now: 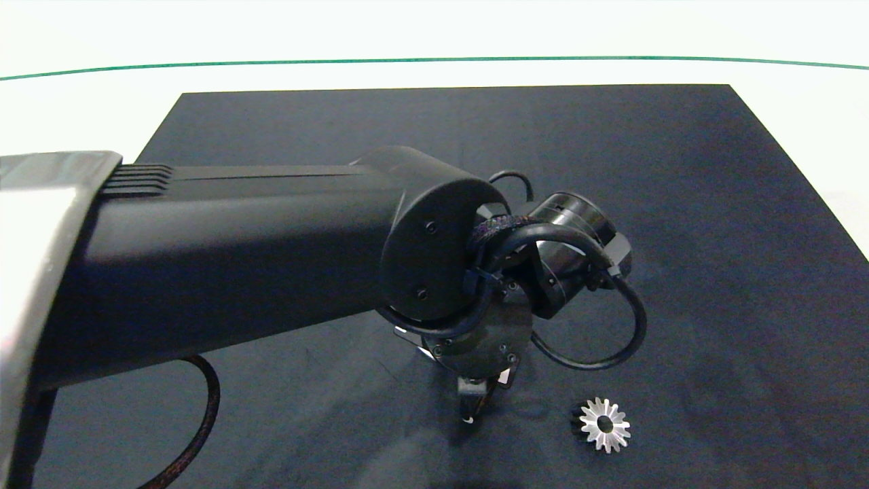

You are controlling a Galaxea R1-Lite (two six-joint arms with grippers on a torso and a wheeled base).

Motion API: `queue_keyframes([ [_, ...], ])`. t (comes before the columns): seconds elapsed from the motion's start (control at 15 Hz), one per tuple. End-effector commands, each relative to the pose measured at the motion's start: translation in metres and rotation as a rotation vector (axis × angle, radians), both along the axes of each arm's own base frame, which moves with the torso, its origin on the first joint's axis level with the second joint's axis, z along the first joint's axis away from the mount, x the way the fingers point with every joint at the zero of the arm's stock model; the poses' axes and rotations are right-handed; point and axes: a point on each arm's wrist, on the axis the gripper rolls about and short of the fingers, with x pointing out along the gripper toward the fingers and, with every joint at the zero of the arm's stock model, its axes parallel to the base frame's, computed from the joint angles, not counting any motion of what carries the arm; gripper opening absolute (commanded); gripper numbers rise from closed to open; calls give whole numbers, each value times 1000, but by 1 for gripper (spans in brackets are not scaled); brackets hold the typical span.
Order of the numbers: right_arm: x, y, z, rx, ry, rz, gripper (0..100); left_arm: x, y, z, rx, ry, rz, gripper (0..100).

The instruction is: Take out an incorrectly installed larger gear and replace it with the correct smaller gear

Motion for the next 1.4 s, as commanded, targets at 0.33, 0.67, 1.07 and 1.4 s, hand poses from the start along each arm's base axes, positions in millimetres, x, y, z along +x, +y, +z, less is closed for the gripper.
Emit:
queue_keyframes([
  [0.33, 1, 1, -1, 0, 10, 7, 100, 5, 9, -11, 47, 19, 40, 0],
  [0.67, 2, 1, -1, 0, 11, 7, 100, -5, 4, -8, 38, 16, 14, 0],
  [1.07, 2, 1, -1, 0, 11, 5, 100, -10, -6, -2, 8, -4, -15, 0],
  [1.4, 2, 1, -1, 0, 11, 5, 100, -3, -6, -7, 15, 1, 3, 0],
])
